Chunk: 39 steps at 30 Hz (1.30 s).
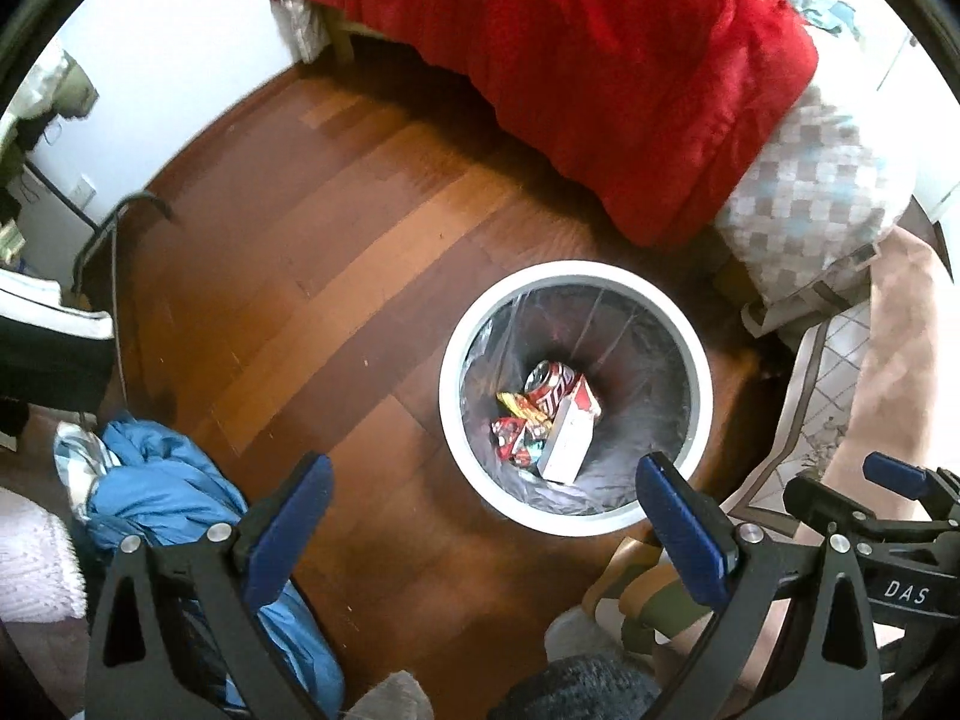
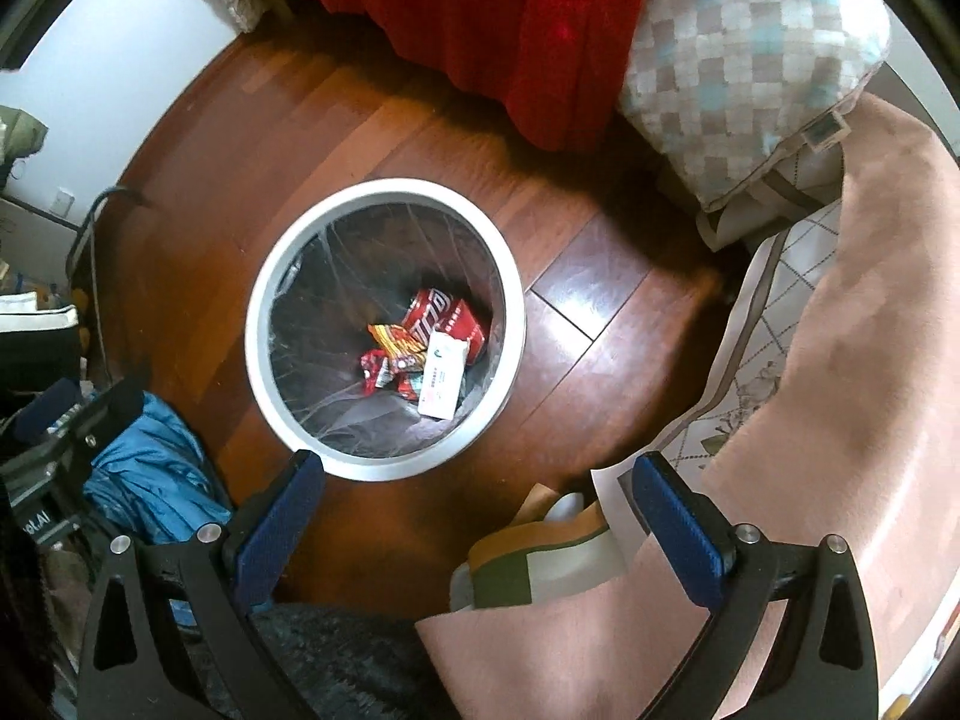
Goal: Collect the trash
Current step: 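Move both tools back over the table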
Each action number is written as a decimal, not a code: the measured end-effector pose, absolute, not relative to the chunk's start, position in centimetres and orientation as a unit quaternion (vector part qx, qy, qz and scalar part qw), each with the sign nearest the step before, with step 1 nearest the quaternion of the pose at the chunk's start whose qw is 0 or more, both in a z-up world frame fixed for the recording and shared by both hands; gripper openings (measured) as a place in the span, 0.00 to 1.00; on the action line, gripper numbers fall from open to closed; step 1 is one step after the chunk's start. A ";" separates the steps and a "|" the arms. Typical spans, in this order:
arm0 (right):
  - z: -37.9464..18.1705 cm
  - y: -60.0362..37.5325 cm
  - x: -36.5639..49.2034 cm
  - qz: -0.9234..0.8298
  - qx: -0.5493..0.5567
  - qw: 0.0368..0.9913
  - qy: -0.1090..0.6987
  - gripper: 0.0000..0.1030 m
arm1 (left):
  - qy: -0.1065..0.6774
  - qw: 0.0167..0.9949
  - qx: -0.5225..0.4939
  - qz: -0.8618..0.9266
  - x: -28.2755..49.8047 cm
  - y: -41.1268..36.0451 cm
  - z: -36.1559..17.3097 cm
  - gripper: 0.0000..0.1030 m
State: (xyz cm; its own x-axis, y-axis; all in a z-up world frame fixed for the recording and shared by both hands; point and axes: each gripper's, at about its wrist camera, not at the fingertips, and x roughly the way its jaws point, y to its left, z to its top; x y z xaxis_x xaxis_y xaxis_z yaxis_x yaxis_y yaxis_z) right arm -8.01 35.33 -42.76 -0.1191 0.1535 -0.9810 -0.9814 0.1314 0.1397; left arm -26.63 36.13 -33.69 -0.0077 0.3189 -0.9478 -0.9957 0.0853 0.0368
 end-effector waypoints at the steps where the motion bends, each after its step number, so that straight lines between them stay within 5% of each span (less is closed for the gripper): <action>1: -42.1 35.0 -8.0 0.532 -0.387 0.539 0.526 1.00 | 0.438 0.594 -0.376 0.560 -26.4 35.8 -32.9 1.00; 22: -23.5 21.2 -1.7 0.609 -0.194 0.591 0.492 1.00 | 0.371 0.683 -0.276 0.565 -18.5 24.5 -18.8 1.00; 29: -22.7 11.3 9.3 0.540 -0.193 0.646 0.505 1.00 | 0.423 0.722 -0.264 0.480 -5.6 19.2 -23.1 1.00; 39: -33.6 5.7 27.2 0.396 -0.389 0.644 0.526 1.00 | 0.513 0.716 -0.235 0.412 12.9 14.4 -33.9 1.00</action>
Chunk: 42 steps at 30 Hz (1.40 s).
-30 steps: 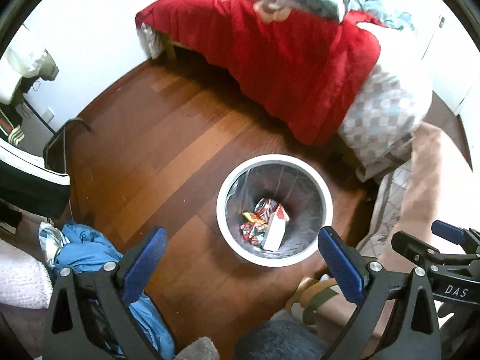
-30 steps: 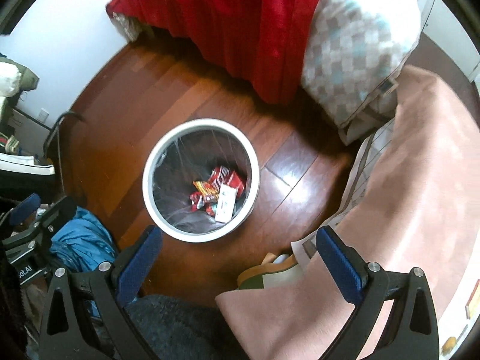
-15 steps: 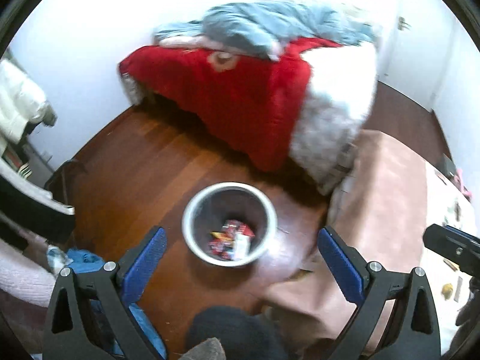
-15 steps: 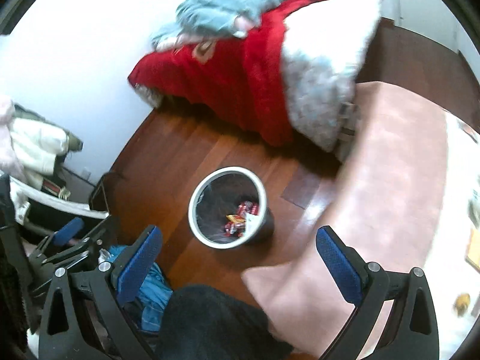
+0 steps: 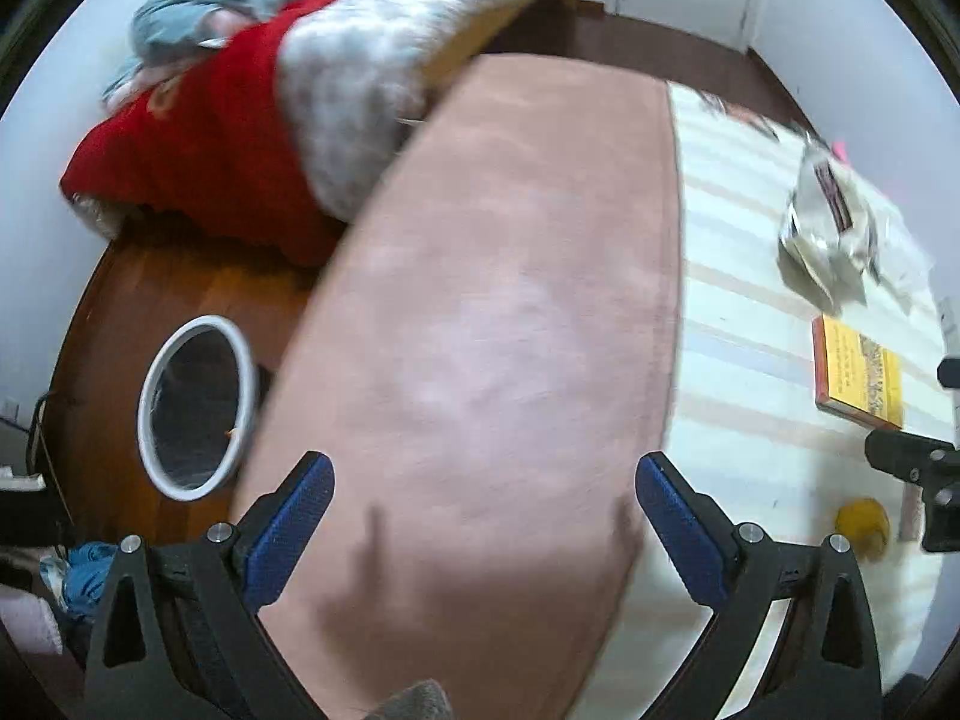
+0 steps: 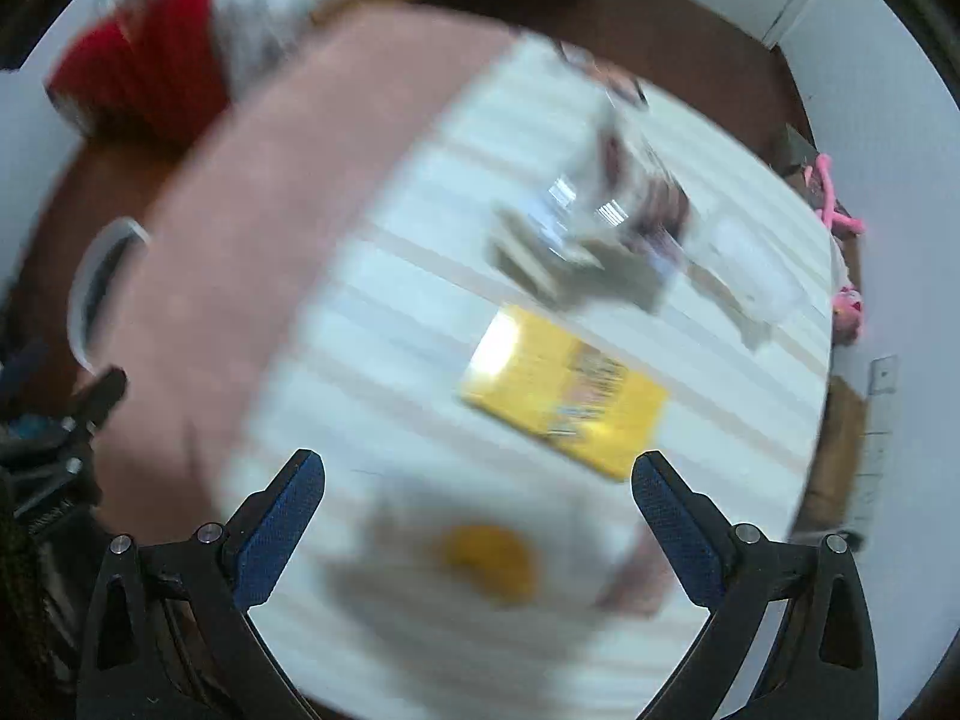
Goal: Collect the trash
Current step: 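Move both tools back over the table, then grasp the yellow box with the right tool while the left tool grasps the yellow round snack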
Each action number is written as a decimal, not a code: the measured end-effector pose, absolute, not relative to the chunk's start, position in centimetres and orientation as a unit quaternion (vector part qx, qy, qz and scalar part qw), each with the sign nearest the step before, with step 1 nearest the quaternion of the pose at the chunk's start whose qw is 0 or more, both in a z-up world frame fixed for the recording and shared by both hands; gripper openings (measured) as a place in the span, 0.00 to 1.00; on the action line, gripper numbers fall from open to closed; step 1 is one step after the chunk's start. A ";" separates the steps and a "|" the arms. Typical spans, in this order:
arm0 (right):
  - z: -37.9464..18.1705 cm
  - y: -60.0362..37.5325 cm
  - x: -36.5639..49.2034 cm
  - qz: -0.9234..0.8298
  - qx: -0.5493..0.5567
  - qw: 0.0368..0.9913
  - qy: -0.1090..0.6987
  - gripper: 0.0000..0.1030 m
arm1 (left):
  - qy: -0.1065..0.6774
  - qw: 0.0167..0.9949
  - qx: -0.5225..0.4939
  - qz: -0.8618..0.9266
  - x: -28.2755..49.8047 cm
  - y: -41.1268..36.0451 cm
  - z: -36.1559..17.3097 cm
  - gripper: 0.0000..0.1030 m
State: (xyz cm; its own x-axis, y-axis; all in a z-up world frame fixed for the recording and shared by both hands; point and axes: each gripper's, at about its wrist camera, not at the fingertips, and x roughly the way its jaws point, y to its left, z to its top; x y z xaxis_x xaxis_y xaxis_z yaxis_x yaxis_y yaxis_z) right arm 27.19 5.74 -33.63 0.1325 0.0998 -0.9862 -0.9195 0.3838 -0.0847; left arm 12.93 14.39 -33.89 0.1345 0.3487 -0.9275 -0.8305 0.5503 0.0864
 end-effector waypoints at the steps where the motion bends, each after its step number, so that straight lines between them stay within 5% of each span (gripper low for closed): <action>1: -34.9 5.8 28.3 0.395 -0.406 0.633 0.528 1.00 | 0.517 0.715 -0.231 0.411 13.7 14.3 -34.3 1.00; 9: -40.0 8.1 31.1 0.423 -0.492 0.591 0.479 1.00 | 0.529 0.707 -0.224 0.412 16.0 14.8 -36.2 1.00; 18: -39.2 6.7 34.4 0.440 -0.380 0.613 0.535 0.74 | 0.532 0.710 -0.221 0.405 16.4 14.8 -36.1 1.00; 29: -35.9 -8.2 37.2 0.289 -0.206 0.718 0.599 0.70 | 0.511 0.765 -0.258 0.295 18.0 8.5 -32.5 1.00; 36: -37.7 -15.3 36.3 0.245 -0.122 0.701 0.658 0.74 | 0.529 0.795 -0.244 0.167 22.9 1.6 -33.0 0.99; 42: -38.4 -17.2 36.8 0.258 -0.121 0.708 0.646 0.80 | 0.552 0.790 -0.213 0.162 24.9 0.2 -34.7 0.56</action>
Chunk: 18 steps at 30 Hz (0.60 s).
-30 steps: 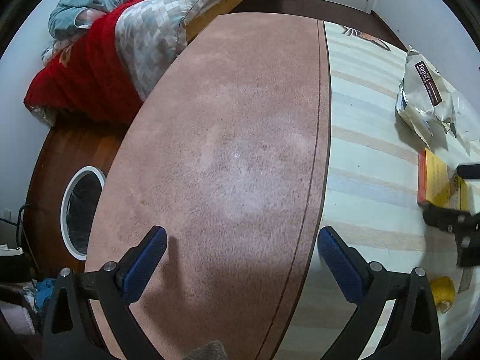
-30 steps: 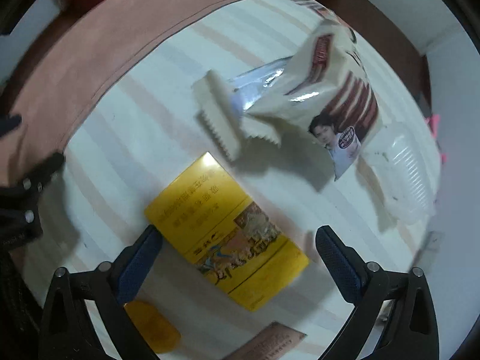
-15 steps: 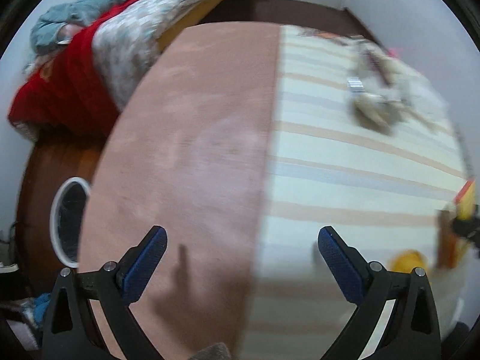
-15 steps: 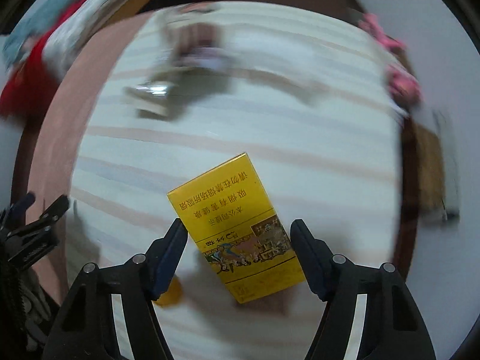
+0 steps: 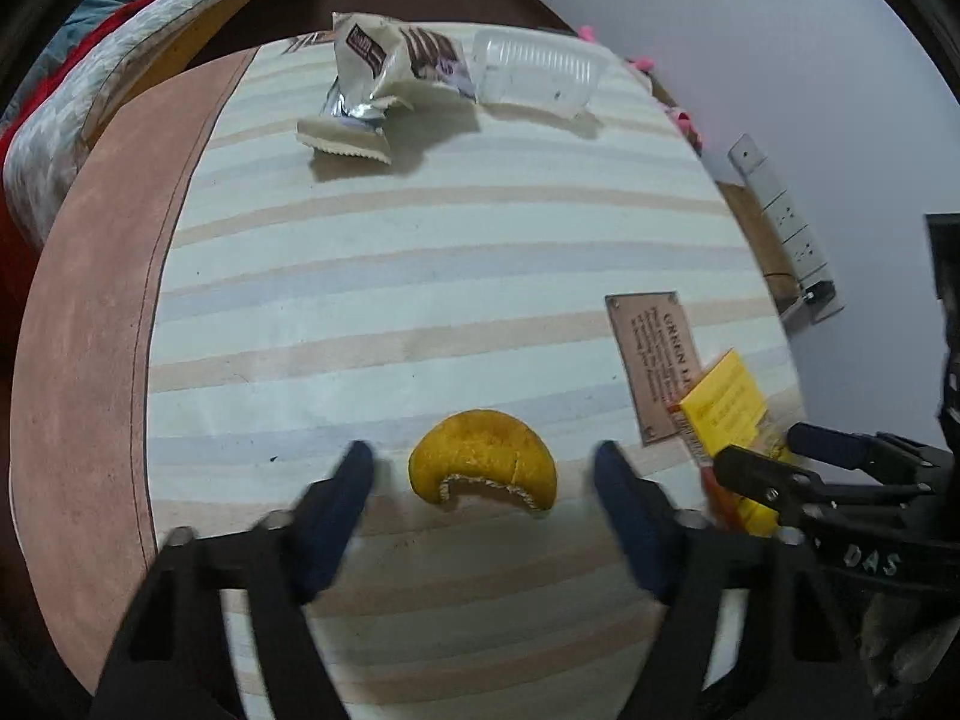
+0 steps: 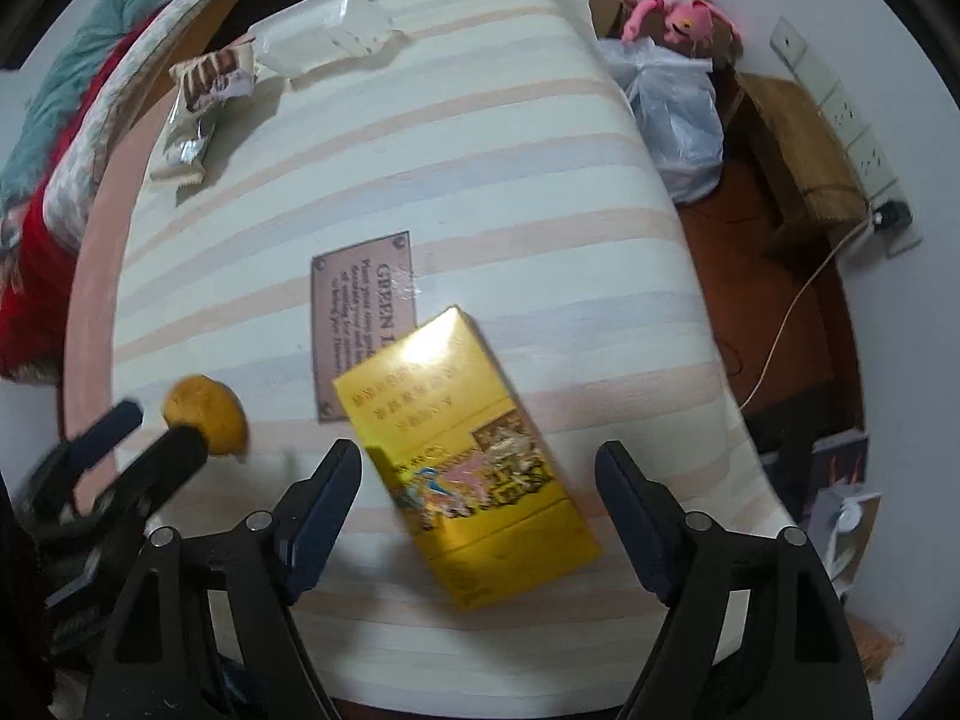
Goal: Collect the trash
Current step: 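Grasp the yellow box with the right tool while the left tool grasps the yellow round snack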
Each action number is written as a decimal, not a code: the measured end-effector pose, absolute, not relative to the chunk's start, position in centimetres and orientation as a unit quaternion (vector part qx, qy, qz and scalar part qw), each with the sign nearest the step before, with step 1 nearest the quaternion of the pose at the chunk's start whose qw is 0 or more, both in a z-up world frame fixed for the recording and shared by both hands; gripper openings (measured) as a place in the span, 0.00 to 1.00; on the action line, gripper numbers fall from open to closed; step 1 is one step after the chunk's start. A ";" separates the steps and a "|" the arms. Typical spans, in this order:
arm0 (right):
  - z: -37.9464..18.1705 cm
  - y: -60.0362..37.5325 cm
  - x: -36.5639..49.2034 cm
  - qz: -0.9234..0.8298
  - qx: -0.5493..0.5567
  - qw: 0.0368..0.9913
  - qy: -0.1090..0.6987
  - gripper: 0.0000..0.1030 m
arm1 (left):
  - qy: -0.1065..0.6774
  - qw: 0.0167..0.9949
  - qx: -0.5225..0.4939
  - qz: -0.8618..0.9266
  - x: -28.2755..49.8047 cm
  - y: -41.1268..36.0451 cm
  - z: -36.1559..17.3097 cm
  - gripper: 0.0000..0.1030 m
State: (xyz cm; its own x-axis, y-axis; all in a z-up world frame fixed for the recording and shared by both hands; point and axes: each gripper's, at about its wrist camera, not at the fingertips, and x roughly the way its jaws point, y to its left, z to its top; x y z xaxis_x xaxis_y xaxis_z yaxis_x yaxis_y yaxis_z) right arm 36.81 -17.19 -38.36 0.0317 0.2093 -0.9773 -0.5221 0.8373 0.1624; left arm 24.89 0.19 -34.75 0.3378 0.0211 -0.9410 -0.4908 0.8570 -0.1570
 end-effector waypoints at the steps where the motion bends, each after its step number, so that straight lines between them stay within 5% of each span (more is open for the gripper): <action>1: -38.4 -17.3 36.7 0.262 -0.130 0.710 0.641 0.80 | 0.553 0.788 -0.213 0.165 24.9 0.3 -34.9 0.47; 9: -38.9 -15.9 34.9 0.282 -0.189 0.724 0.601 0.80 | 0.541 0.798 -0.199 0.174 24.4 0.5 -34.7 0.20; 16: -39.1 -15.2 33.5 0.280 -0.222 0.735 0.576 0.75 | 0.535 0.803 -0.184 0.185 24.0 0.3 -34.4 0.18; 18: -38.8 -15.1 33.1 0.282 -0.222 0.739 0.571 0.62 | 0.534 0.804 -0.180 0.189 23.8 0.3 -34.2 0.17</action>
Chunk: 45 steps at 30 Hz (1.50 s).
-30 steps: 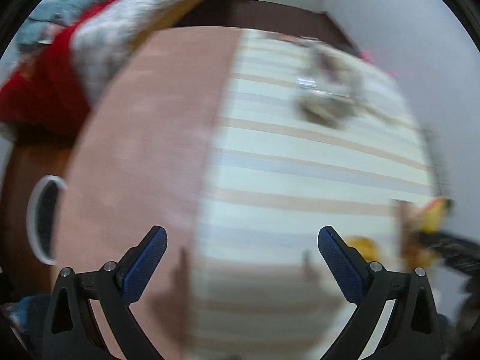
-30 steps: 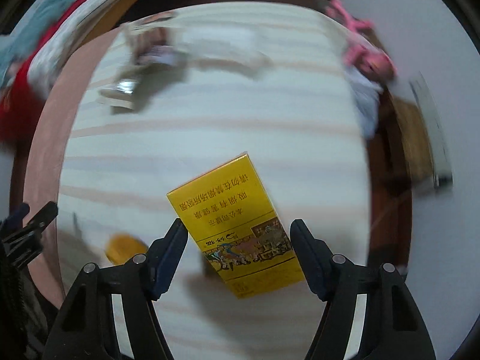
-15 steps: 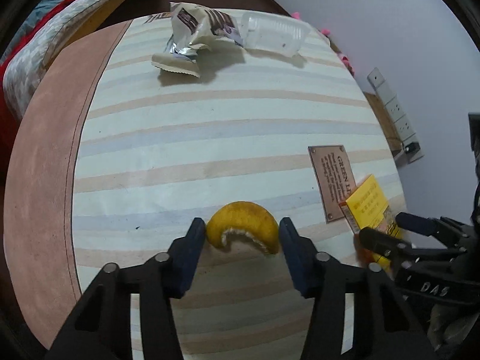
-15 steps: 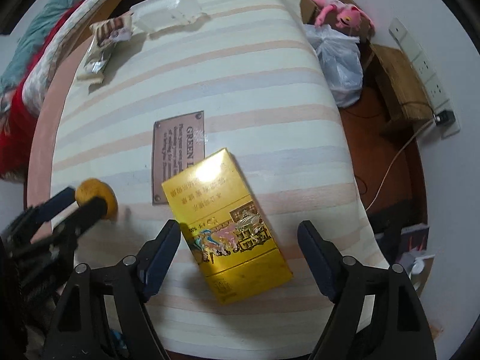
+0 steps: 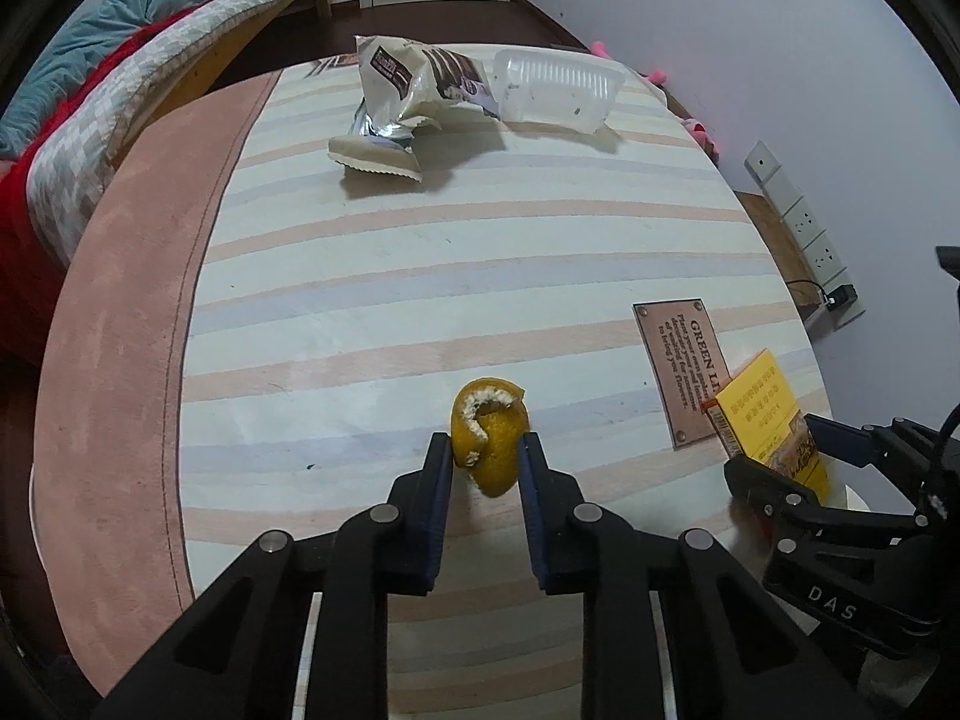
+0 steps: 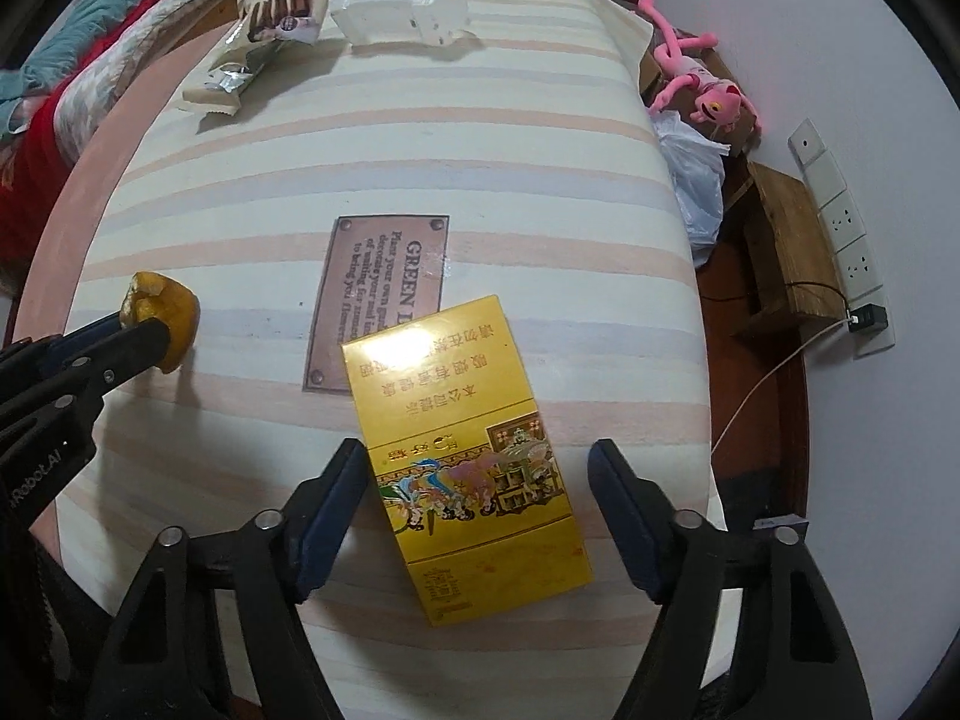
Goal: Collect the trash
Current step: 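Grasp the yellow box with the right tool while the left tool grasps the yellow round snack, then carry the yellow box and yellow snack to the white bin and open both tools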
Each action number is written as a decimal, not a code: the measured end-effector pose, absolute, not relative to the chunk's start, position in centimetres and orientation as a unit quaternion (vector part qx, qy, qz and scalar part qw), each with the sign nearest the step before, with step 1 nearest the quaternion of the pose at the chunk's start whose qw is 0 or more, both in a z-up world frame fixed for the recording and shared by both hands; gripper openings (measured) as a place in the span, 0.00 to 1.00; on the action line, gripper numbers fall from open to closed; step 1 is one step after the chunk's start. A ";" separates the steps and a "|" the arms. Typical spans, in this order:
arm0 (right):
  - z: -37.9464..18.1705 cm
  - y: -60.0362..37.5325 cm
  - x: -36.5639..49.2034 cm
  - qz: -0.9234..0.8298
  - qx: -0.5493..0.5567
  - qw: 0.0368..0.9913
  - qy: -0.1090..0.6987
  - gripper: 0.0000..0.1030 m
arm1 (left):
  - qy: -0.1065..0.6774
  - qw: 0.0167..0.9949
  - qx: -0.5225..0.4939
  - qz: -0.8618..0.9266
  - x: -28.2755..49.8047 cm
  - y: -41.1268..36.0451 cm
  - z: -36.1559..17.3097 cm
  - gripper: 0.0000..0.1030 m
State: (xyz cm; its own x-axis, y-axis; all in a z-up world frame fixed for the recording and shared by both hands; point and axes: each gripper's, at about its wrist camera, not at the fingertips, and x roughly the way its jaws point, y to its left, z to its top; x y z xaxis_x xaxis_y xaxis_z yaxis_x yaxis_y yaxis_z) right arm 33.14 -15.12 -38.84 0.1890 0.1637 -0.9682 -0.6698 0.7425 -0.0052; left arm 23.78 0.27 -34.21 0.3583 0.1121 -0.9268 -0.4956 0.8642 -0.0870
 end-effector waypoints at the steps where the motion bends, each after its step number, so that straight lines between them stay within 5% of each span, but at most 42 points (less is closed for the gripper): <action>1: -38.7 -15.1 33.1 0.283 -0.223 0.741 0.566 0.62 | 0.533 0.805 -0.178 0.191 23.7 0.3 -34.1 0.16; 17: -33.3 -13.9 30.2 0.319 -0.167 0.757 0.546 0.61 | 0.438 0.854 -0.162 0.231 19.0 3.3 -24.6 0.07; 23: -30.8 -11.3 29.2 0.342 -0.160 0.759 0.530 0.60 | 0.432 0.841 -0.242 0.220 16.1 7.9 -25.1 0.10; 24: -30.7 -10.9 29.4 0.339 -0.159 0.761 0.530 0.60 | 0.441 0.832 -0.260 0.212 15.8 8.7 -26.0 0.14; 26: -31.0 -10.6 29.7 0.333 -0.159 0.762 0.532 0.60 | 0.459 0.813 -0.298 0.199 15.5 9.7 -27.9 0.46; 28: -31.8 -10.6 30.3 0.325 -0.155 0.761 0.540 0.60 | 0.462 0.800 -0.340 0.174 15.0 10.1 -29.9 0.54; 42: -37.3 -13.0 30.8 0.289 -0.127 0.743 0.591 0.60 | 0.539 0.798 -0.204 0.177 17.8 3.1 -34.3 0.52; 45: -37.5 -12.9 30.5 0.288 -0.130 0.743 0.590 0.60 | 0.537 0.803 -0.173 0.193 18.2 2.6 -34.6 0.32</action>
State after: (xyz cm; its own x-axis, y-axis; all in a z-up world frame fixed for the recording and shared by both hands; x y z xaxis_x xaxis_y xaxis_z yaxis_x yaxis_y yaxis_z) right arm 30.54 -12.94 -37.55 0.1376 0.2755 -0.9514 -0.5816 0.8000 0.1476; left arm 18.21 2.57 -34.59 0.3485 0.1243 -0.9290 -0.4957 0.8657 -0.0701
